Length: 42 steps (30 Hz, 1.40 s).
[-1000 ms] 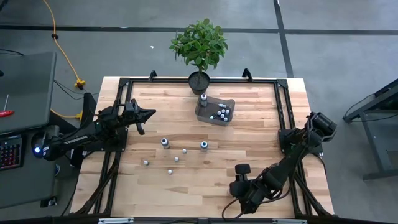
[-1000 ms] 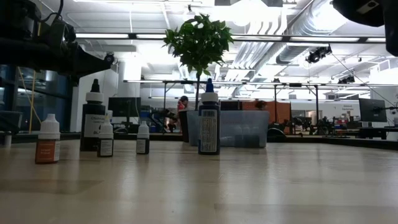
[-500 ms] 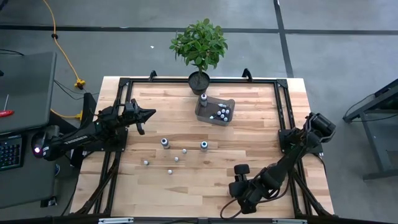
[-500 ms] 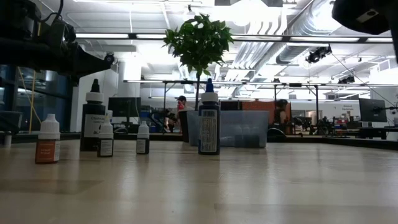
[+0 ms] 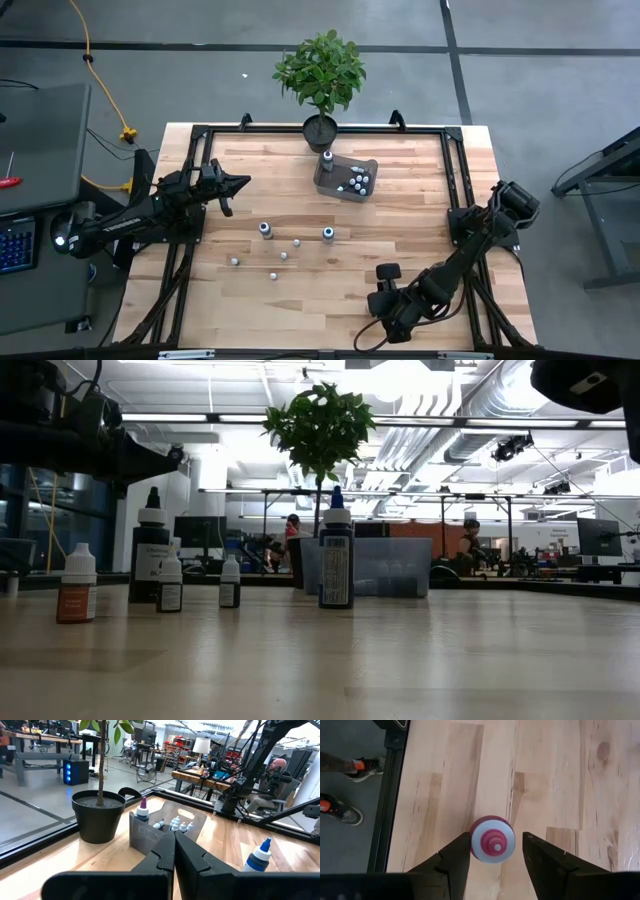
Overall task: Pick & Place food coloring
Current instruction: Put the big pink food coloring bottle into the black bin
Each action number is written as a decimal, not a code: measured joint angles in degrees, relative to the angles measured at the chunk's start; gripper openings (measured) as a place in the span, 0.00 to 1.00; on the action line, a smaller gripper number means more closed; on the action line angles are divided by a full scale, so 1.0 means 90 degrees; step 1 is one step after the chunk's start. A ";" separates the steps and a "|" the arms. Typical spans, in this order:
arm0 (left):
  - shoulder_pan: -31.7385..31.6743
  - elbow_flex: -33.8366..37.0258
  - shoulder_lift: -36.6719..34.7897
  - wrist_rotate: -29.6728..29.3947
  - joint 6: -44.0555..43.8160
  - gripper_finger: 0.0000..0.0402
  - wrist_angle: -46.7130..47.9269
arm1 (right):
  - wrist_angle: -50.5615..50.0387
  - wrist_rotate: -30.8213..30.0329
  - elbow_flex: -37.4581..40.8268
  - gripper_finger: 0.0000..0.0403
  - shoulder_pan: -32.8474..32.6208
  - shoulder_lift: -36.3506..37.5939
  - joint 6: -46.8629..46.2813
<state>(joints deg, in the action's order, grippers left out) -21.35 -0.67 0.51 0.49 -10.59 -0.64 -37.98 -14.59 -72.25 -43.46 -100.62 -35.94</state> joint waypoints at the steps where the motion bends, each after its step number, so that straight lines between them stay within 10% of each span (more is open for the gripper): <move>1: 0.0000 0.0000 -0.0002 -0.0002 0.0000 0.00 0.0002 | 0.0000 -0.0002 0.0000 0.41 0.0000 0.0000 -0.0001; 33: -0.0001 0.0000 -0.0001 0.0000 0.0001 0.00 0.0000 | 0.0105 -0.0173 -0.0042 0.28 0.0526 0.1347 -0.0345; 42: -0.0002 0.0000 -0.0001 0.0000 0.0002 0.00 0.0001 | -0.1689 -0.0675 -0.1599 0.28 0.1290 0.1654 0.0291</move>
<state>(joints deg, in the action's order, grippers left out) -21.37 -0.67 0.50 0.49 -10.57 -0.64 -53.17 -20.67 -86.64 -31.85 -85.73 -33.32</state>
